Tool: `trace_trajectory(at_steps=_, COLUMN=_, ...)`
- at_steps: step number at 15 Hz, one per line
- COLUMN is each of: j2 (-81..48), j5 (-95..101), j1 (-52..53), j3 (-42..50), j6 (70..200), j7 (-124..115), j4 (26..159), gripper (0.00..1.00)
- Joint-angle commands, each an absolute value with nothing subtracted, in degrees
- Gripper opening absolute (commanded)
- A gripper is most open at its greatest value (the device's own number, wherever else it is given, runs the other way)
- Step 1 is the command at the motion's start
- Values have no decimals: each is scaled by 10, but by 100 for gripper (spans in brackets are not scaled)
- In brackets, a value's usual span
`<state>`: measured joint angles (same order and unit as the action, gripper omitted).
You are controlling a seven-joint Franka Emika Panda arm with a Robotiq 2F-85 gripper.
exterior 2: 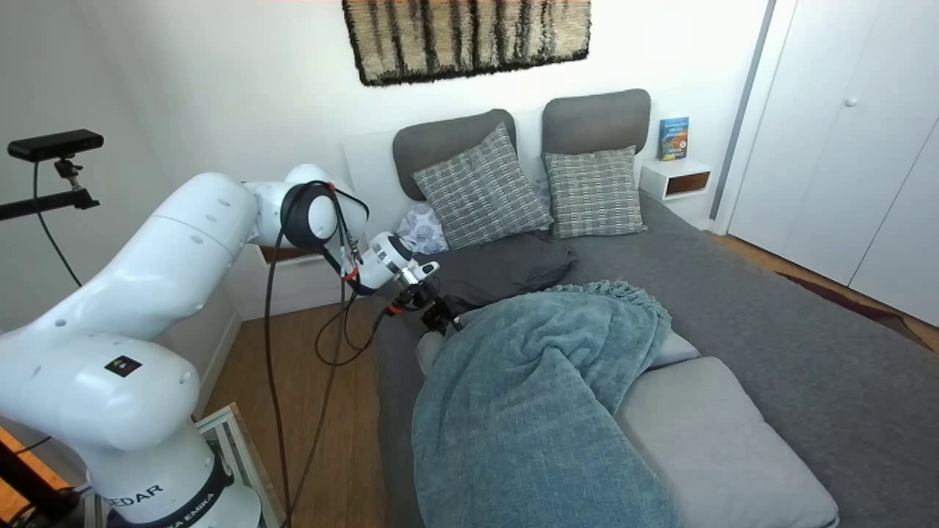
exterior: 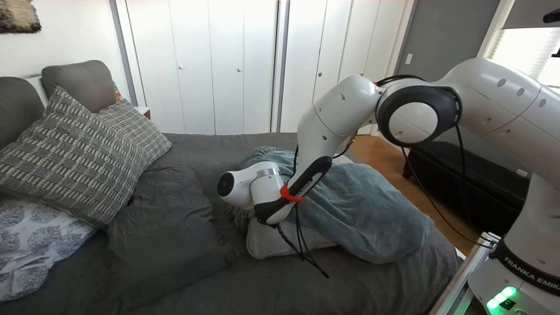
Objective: Unfold the fleece then turn it over
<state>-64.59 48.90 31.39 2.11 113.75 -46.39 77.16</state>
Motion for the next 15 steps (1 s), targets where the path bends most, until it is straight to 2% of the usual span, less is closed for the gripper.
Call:
trace_trajectory(at_steps=1, j2=-673, j5=506, j1=332, j3=36, j6=1109, j7=-479, j4=734, gripper=48)
trace_trajectory(at_steps=4, j2=-660, j5=509, j1=339, j3=43, j6=1092, j7=-489, j4=742, gripper=30)
trace_trajectory(at_steps=8, j2=-635, j5=508, j1=338, j3=45, j6=1076, j7=-495, j4=762, gripper=1)
trace_trajectory(at_steps=12, j2=-602, j5=505, j1=334, j3=40, j6=1068, j7=-503, j4=792, gripper=0)
trace_trajectory(at_steps=15, j2=-518, j5=501, j1=338, j3=58, j6=1082, j7=-560, j4=876, gripper=1)
